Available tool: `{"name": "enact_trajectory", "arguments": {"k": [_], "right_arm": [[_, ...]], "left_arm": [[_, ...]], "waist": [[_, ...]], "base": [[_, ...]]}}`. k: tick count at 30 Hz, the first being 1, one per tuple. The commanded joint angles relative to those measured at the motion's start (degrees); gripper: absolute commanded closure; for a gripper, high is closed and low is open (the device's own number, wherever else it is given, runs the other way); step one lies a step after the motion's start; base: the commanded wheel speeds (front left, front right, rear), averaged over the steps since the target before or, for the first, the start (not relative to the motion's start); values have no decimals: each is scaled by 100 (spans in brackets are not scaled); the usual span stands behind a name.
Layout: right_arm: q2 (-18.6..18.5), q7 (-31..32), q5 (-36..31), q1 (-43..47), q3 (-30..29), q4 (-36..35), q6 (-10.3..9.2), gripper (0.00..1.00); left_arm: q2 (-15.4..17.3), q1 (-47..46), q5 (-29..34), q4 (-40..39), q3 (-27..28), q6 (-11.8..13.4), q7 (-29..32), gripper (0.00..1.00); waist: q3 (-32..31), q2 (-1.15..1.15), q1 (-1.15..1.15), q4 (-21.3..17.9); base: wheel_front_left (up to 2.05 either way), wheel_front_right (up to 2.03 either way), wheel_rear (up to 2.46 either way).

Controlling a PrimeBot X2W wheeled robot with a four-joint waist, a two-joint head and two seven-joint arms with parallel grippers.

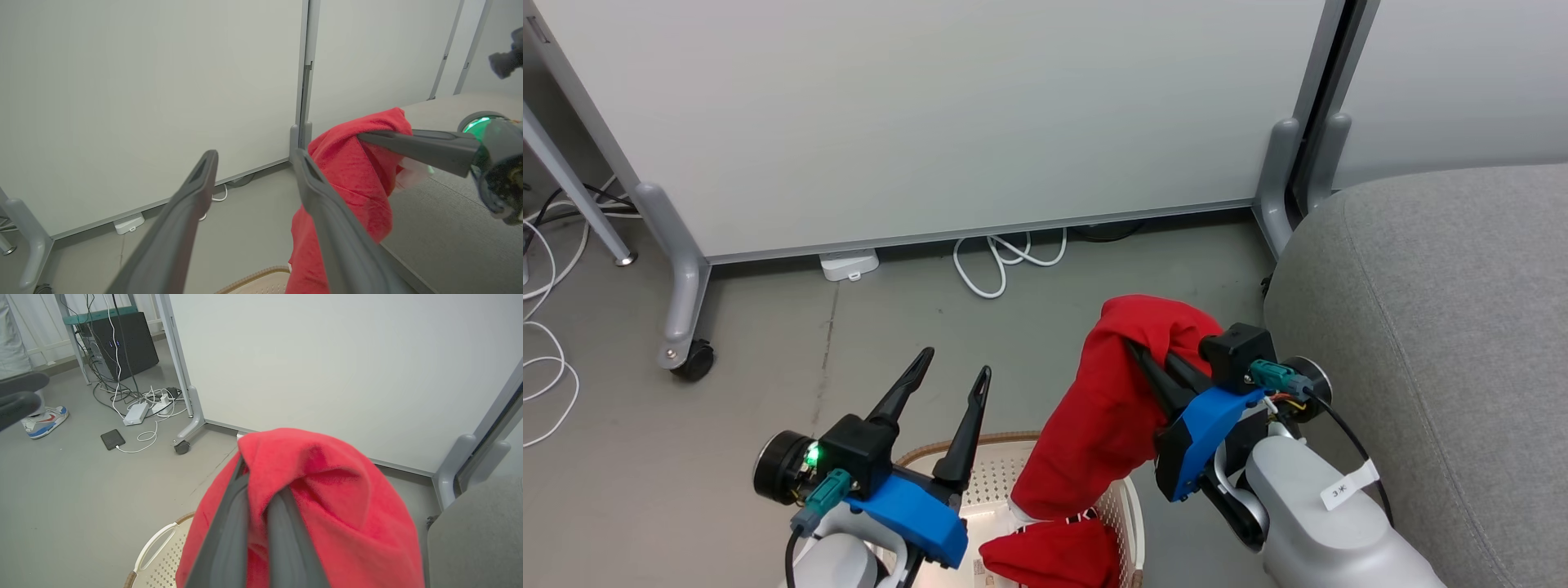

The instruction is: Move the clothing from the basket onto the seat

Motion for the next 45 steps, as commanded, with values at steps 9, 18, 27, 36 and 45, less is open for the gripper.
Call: {"name": "enact_trajectory", "arguments": {"k": [9,18,27,36,45], "right_arm": [[-14,-21,39,100,-2,-66,1,100],[-14,-21,-22,124,-62,-54,1,100],[-14,-21,-4,144,-54,-70,1,100],[-14,-21,-5,81,-76,-123,1,100],[-17,-21,-103,62,-169,-141,1,100]], "left_arm": [[-255,632,487,-230,835,-266,-15,0],[-441,657,792,-153,1076,-486,-15,0],[-529,655,900,22,1157,-567,-15,0],[-486,611,944,67,1216,-598,-15,0],[-408,511,875,34,1176,-592,-15,0]], "waist": [[-18,0,0,-14],[20,0,0,-8],[22,0,0,-40],[108,0,0,-392],[177,0,0,-1062]], "base": [[0,0,0],[0,0,0],[0,0,0],[0,0,0],[0,0,0]]}}
